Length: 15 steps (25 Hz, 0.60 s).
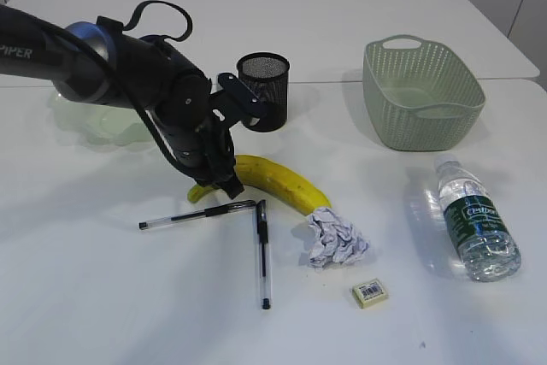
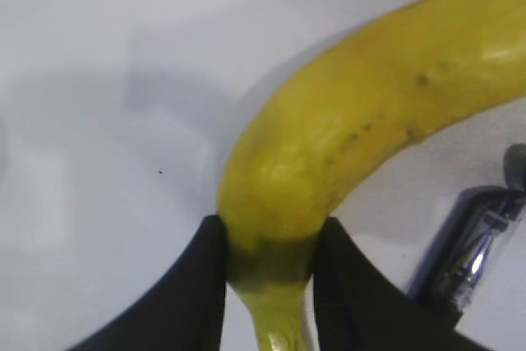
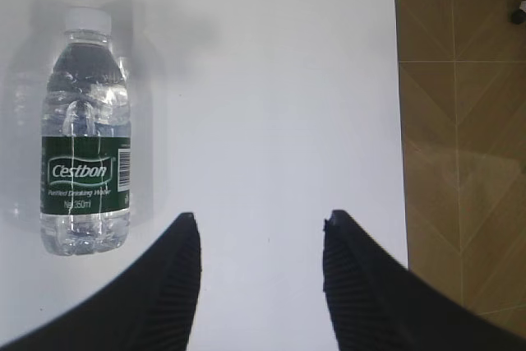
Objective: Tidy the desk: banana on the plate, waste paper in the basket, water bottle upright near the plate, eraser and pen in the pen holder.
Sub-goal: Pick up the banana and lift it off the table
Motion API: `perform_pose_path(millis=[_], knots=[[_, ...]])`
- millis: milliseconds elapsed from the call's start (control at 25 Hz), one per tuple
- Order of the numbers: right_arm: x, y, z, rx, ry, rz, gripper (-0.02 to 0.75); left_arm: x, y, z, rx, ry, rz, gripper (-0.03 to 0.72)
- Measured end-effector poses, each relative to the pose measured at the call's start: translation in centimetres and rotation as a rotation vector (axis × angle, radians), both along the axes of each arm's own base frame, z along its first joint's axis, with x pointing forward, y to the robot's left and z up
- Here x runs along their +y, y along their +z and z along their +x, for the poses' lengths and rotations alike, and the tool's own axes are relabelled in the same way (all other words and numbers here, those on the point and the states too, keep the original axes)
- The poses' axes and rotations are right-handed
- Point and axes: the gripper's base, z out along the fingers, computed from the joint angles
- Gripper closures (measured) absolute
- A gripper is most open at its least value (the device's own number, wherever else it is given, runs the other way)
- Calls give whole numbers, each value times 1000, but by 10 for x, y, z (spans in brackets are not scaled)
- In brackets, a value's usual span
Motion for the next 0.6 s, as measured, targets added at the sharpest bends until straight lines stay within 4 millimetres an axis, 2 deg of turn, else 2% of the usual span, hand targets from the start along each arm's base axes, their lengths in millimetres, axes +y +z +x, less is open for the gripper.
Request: perform_pose_path(millis=[240, 480, 600], knots=[[0, 0, 0, 0, 0, 0, 370, 1, 5, 0, -4, 2, -1, 507], [0, 0, 0, 0, 0, 0, 370, 1, 32, -1, -55, 1, -33, 509], [0, 0, 0, 0, 0, 0, 370, 2, 36, -2, -63, -1, -34, 510]])
